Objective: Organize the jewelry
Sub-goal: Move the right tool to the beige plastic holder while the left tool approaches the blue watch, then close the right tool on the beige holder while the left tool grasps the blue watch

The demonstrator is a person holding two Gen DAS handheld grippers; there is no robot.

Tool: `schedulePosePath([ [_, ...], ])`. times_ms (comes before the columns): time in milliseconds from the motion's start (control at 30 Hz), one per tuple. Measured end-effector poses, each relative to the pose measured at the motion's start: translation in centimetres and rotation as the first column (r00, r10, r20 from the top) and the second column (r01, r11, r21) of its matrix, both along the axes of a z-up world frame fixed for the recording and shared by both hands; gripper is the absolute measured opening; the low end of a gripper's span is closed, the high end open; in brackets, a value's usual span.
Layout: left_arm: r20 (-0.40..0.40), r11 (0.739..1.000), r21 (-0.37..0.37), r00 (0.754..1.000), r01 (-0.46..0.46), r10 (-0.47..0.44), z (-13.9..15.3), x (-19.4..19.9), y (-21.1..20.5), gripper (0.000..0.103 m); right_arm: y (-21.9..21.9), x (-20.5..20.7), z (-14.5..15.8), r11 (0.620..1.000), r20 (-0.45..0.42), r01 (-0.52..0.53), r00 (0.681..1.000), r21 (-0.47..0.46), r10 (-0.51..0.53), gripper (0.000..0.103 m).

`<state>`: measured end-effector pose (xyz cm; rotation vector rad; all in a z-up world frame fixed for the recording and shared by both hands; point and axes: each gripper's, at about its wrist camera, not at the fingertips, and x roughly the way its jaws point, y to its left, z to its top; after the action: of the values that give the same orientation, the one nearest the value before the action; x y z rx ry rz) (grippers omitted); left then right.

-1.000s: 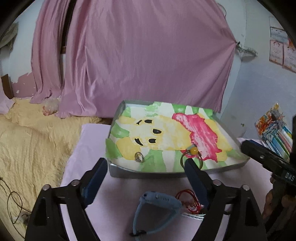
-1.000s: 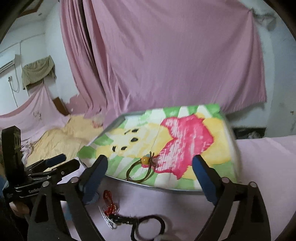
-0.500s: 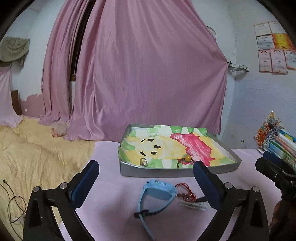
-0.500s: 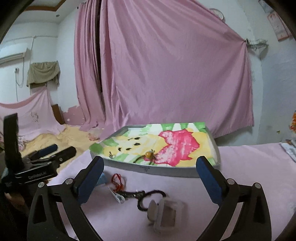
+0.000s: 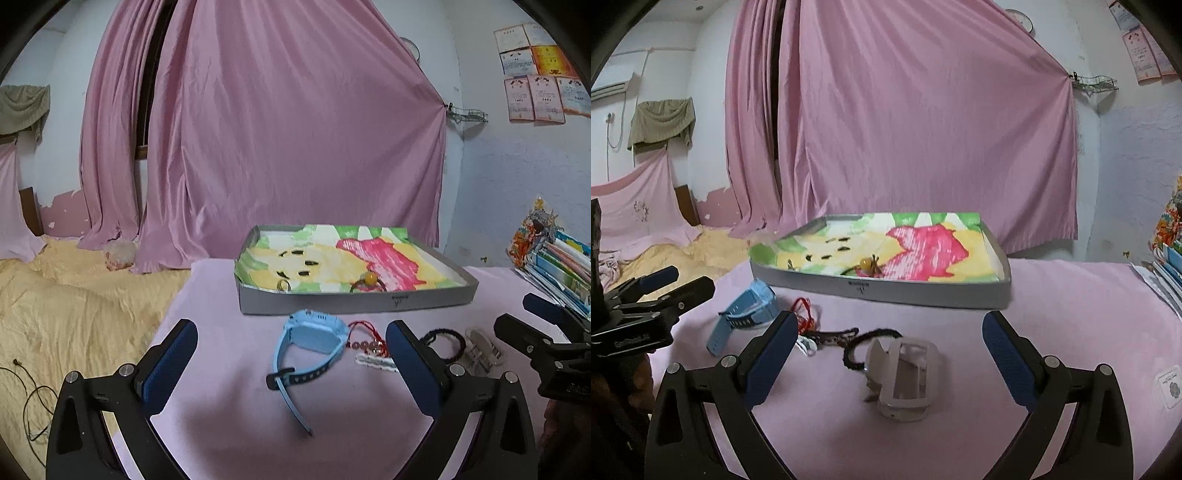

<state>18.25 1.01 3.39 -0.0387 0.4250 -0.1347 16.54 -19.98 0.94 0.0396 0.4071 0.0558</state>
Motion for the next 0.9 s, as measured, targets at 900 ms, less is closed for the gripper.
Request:
schedulePosePath([
  [900, -0.335, 0.996, 0.054, 0.941, 0.076, -0.053, -2.7, 6.0, -1.4, 0.102, -1.0, 3.9, -2.6, 0.996, -0.255, 0.003, 0.967, 0.089, 0.02, 0.098],
])
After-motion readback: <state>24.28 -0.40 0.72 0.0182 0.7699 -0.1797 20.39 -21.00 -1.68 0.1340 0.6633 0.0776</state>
